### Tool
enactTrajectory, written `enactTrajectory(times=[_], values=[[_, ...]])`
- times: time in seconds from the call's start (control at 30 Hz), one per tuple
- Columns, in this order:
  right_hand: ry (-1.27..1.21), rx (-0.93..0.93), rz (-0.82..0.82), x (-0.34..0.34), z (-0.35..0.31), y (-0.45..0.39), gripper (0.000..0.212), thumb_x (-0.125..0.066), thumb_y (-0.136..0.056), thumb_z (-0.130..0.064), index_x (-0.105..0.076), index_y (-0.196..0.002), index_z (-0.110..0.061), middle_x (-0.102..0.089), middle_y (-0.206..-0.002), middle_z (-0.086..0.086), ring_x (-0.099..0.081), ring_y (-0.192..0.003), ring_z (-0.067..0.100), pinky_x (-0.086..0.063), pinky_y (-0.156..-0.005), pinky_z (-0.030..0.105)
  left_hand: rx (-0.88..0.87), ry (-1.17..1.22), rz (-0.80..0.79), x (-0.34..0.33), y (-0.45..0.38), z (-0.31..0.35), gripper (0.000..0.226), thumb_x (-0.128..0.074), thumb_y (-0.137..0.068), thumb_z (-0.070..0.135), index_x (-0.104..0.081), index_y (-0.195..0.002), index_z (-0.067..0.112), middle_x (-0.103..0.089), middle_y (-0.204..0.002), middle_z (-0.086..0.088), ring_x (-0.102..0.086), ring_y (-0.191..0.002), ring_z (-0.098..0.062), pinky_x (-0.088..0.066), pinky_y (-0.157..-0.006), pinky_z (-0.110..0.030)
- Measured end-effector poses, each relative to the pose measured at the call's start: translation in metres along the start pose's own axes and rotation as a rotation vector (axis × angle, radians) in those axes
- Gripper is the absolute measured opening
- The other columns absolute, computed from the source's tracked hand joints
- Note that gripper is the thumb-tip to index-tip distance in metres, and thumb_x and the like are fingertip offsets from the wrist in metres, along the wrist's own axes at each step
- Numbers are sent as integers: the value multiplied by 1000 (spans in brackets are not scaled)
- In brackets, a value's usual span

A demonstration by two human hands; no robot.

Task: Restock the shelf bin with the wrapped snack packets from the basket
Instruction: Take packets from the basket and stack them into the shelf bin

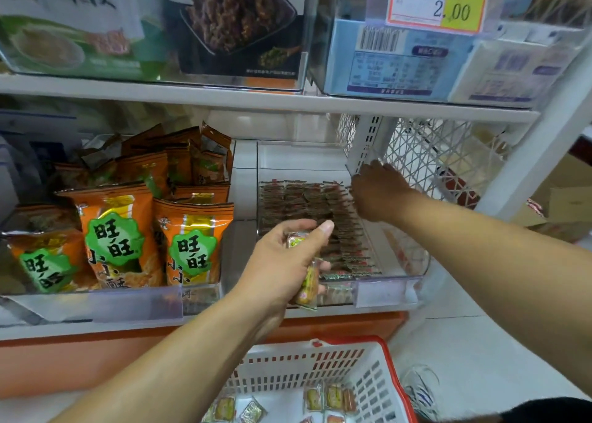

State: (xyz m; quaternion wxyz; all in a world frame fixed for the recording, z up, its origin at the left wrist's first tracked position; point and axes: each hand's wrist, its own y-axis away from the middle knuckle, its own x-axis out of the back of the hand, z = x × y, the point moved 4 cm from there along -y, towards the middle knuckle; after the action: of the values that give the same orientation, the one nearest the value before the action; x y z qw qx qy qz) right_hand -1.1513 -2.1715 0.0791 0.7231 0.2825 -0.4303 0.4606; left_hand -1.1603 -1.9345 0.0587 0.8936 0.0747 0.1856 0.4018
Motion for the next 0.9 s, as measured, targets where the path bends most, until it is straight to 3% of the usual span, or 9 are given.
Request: enactTrajectory(times=[0.27,0.43,0.6,0.7,0.8,0.9], values=[[193,127,-67,-33,2,-51,42,-54,-97,-41,-64,-127,-14,-61,-129,11,-47,-126,34,-35,-104,43,48,-17,-2,3,-11,-9,43,-84,-76,50,-70,-110,28,-79,-91,5,-74,-67,-13,-54,-52,-27],[270,153,-202,-42,-5,-62,32,-48,-101,-21,-61,-127,-8,-50,-139,18,-39,-134,31,-30,-110,42,63,-22,2,2,-13,-13,41,-81,-77,51,-69,-108,26,-78,-90,5,-73,-65,-13,-54,-52,-28],[237,91,-155,-28,-5,-54,47,-61,-96,-33,-56,-136,-10,-52,-142,15,-40,-135,34,-31,-112,44,99,-23,14,4,-15,-10,40,-63,-90,58,-69,-107,22,-78,-93,0,-71,-64,-14,-52,-49,-28],[94,16,-113,-6,-11,-36,50,-64,-93,-20,-52,-139,-4,-45,-145,21,-34,-139,37,-32,-114,45,152,62,28,5,-10,-7,43,-52,-98,56,-70,-110,19,-79,-94,-6,-71,-62,-19,-53,-49,-32],[-195,30,132,37,-25,-1,42,-55,-92,-8,-54,-134,-10,-56,-132,15,-49,-124,34,-42,-98,40,146,130,43,4,-3,-3,47,-48,-101,55,-71,-109,15,-79,-93,-10,-70,-61,-22,-52,-46,-31],[-715,66,323,81,-37,68,14,-53,-95,-37,-60,-107,-34,-69,-90,-9,-61,-77,8,-45,-60,28,107,149,128,5,9,4,48,-45,-103,54,-72,-106,14,-79,-90,-10,-72,-61,-22,-53,-45,-31]])
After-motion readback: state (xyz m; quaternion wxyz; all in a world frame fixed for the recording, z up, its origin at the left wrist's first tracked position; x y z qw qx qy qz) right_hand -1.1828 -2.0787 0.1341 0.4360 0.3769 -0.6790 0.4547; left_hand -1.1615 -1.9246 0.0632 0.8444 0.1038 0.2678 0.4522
